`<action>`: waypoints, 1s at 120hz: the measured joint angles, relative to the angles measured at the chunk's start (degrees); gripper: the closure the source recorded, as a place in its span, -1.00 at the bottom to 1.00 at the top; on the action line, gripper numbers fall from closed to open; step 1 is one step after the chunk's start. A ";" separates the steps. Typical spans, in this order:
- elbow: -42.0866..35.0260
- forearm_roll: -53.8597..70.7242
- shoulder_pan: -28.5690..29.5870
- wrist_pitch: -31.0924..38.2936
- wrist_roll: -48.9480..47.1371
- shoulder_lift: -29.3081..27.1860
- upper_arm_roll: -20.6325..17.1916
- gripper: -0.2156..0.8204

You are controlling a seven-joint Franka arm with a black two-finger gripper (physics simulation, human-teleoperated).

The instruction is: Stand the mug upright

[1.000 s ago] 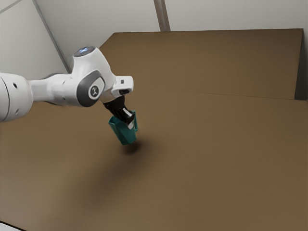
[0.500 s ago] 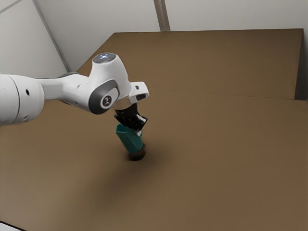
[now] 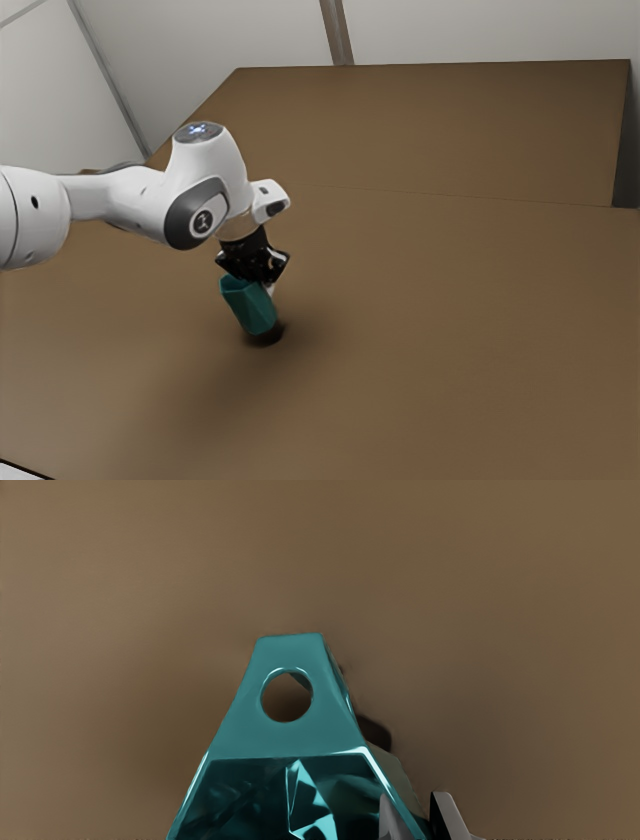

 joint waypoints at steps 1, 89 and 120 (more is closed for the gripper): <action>-0.03 -0.01 0.02 -0.04 -0.11 -0.04 0.00 0.90; -5.71 -0.57 0.56 1.05 -5.73 -4.50 0.07 0.90; -7.17 -0.68 0.56 4.44 -6.78 -4.31 -0.04 0.90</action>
